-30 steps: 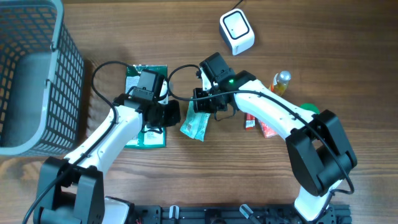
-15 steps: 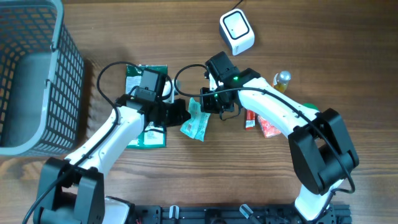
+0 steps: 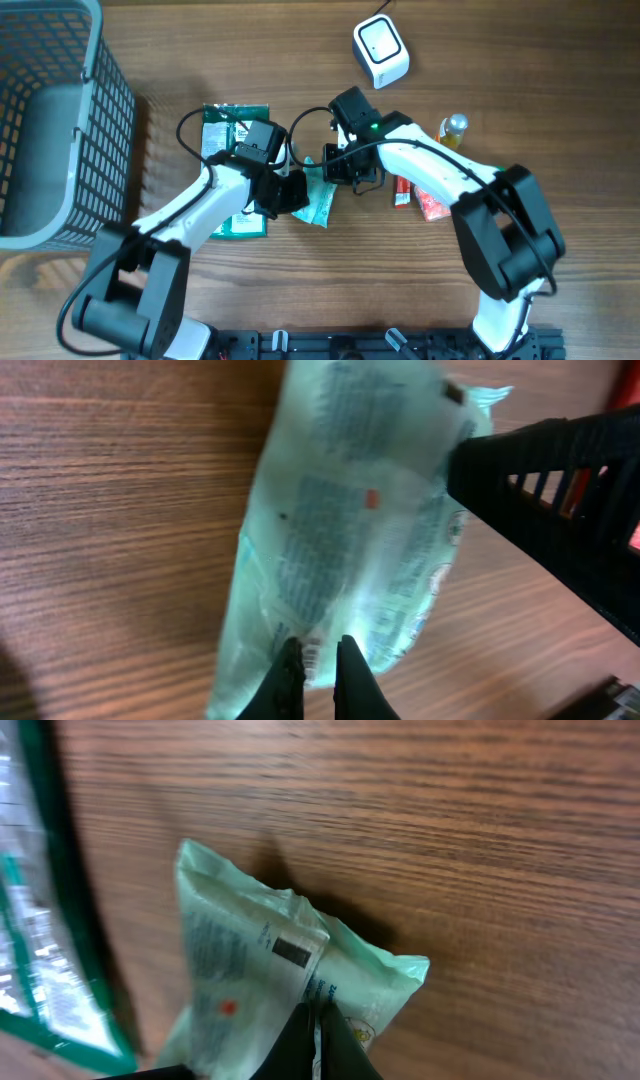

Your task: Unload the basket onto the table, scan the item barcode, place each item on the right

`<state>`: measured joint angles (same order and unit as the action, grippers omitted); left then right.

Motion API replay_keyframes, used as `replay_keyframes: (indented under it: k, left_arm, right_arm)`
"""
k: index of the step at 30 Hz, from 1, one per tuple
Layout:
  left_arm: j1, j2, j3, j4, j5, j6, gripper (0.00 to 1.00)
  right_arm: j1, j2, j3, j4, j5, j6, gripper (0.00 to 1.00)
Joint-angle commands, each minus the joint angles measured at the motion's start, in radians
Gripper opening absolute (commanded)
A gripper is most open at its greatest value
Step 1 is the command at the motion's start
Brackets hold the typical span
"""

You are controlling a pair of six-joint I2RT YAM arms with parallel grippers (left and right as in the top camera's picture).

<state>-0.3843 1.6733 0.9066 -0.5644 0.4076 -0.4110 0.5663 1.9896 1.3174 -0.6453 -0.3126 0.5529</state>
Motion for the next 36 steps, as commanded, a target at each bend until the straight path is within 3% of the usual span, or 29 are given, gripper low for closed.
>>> replay_keyframes:
  k: [1,25,36]
  left_arm:
    - [-0.006,0.058,-0.005,-0.012,-0.083,-0.016,0.04]
    - [0.011,0.078,-0.004,-0.141,-0.274,0.014,0.04]
    - [0.092,-0.205,0.036,-0.229,-0.285,0.008,0.04]
  right_arm:
    - [0.003,0.061,-0.003,0.009,0.006,0.000,0.04]
    - [0.003,0.106,-0.003,0.020,0.005,-0.004,0.04]
    - [-0.001,0.099,-0.003,0.023,0.003,-0.003,0.04]
